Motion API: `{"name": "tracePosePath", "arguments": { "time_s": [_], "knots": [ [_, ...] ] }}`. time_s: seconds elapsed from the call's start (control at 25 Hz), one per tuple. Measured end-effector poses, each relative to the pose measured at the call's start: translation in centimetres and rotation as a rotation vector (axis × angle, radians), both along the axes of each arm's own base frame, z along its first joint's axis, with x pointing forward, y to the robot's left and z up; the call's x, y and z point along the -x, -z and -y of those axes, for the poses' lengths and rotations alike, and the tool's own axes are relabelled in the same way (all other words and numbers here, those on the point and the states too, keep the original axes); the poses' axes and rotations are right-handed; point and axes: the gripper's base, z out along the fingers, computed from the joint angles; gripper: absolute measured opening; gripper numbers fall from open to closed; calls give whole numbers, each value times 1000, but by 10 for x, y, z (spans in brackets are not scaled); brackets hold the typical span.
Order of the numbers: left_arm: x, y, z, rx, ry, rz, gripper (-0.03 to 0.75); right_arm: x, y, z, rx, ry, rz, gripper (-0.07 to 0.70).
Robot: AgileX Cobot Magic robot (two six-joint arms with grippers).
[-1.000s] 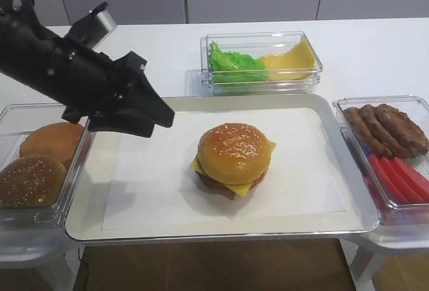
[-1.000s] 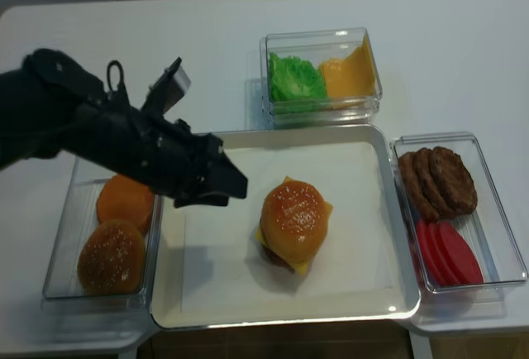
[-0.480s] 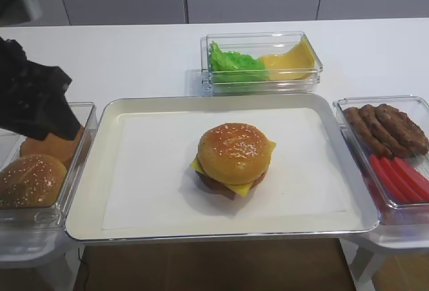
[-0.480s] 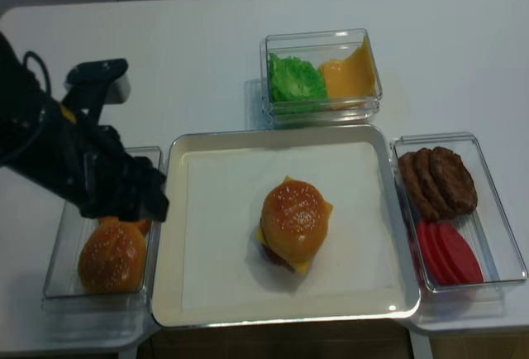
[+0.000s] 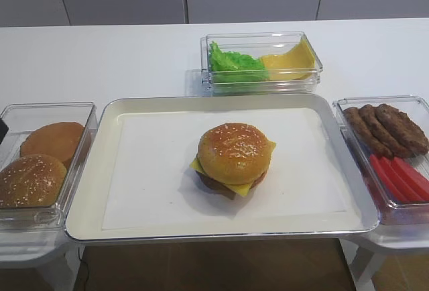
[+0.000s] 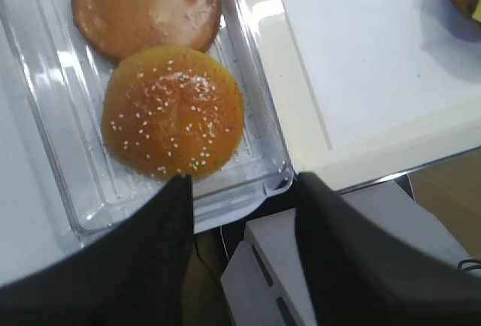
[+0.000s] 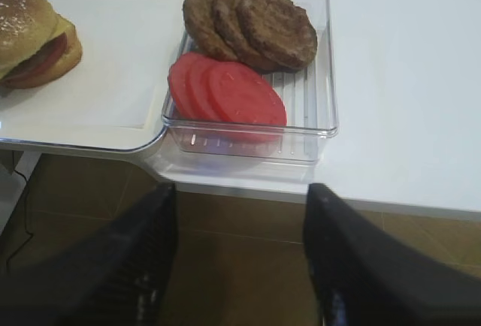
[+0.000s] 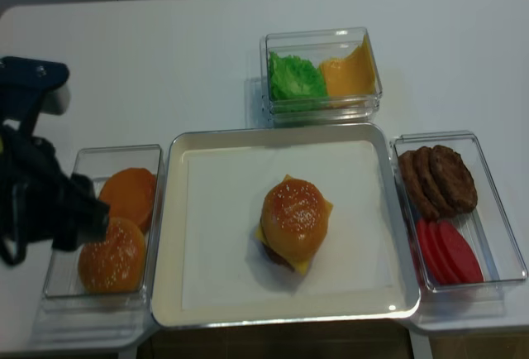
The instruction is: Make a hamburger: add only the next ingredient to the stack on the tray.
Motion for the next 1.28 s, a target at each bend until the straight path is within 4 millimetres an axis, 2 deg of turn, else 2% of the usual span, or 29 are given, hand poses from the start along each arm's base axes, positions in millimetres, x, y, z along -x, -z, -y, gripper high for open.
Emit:
{"name": "tracePosePath", "arguments": {
  "time_s": [0.4, 0.84, 1.28],
  "knots": [
    [69, 2, -18, -1, -18, 97, 333, 0, 0, 0, 0, 0, 0, 405],
    [146, 2, -41, -2, -45, 375, 333, 0, 0, 0, 0, 0, 0, 405],
    [194, 35, -52, 41, -53, 537, 333, 0, 0, 0, 0, 0, 0, 405]
  ]
}}
